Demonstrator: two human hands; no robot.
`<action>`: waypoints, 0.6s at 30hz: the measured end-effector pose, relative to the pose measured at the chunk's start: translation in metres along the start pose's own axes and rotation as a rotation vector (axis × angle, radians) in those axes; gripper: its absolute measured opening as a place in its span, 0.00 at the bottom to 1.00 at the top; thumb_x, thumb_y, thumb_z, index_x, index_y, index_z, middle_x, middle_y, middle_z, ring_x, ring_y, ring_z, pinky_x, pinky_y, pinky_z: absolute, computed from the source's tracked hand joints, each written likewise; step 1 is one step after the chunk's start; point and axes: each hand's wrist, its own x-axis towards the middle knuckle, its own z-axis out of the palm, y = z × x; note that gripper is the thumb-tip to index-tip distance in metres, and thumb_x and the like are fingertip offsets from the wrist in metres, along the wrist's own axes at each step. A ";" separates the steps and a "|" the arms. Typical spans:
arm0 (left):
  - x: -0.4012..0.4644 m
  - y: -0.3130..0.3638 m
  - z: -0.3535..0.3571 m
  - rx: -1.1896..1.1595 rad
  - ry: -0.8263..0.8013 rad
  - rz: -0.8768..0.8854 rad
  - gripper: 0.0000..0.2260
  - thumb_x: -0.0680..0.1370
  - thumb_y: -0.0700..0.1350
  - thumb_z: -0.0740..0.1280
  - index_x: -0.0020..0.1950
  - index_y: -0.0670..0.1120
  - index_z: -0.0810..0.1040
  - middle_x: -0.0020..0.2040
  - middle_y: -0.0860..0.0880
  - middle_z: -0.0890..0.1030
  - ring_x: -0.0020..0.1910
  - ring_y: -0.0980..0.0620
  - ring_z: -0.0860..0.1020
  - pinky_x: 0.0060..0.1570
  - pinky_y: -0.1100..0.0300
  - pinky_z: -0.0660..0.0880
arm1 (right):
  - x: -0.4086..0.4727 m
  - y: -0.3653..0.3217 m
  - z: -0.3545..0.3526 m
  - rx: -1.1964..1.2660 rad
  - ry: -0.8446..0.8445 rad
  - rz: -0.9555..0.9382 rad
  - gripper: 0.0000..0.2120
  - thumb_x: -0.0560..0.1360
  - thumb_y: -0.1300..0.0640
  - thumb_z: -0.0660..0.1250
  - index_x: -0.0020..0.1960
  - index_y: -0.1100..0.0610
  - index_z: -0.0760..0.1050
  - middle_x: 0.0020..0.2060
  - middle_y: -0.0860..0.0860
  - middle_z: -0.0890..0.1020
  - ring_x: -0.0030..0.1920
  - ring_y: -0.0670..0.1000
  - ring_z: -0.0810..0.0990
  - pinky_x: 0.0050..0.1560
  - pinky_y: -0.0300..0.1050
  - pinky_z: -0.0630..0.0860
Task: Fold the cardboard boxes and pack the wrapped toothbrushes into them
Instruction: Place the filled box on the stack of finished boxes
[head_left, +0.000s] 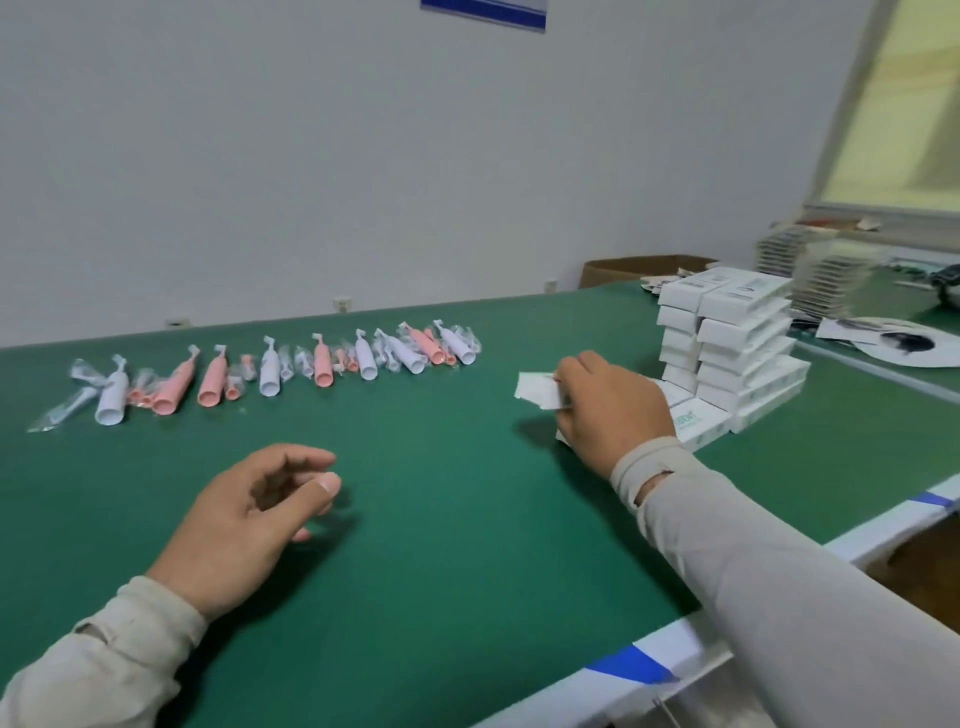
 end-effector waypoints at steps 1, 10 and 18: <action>0.000 0.000 0.000 0.003 0.000 0.002 0.06 0.76 0.40 0.71 0.52 0.48 0.82 0.44 0.48 0.85 0.40 0.55 0.83 0.34 0.64 0.79 | -0.002 0.006 0.005 -0.007 -0.055 0.018 0.10 0.77 0.50 0.63 0.57 0.52 0.71 0.53 0.51 0.76 0.49 0.56 0.77 0.40 0.46 0.69; -0.001 -0.002 -0.003 0.023 0.008 -0.009 0.05 0.76 0.41 0.71 0.50 0.49 0.83 0.42 0.49 0.84 0.38 0.56 0.83 0.33 0.66 0.78 | -0.006 0.017 0.031 -0.087 -0.073 0.207 0.29 0.74 0.28 0.53 0.59 0.50 0.74 0.56 0.51 0.80 0.58 0.56 0.74 0.54 0.52 0.69; 0.001 -0.002 -0.001 0.049 0.002 -0.008 0.05 0.76 0.40 0.71 0.51 0.48 0.82 0.40 0.48 0.84 0.36 0.56 0.83 0.34 0.66 0.78 | -0.008 0.013 0.024 -0.087 -0.060 0.284 0.26 0.75 0.33 0.59 0.62 0.51 0.73 0.60 0.52 0.77 0.60 0.57 0.73 0.56 0.52 0.69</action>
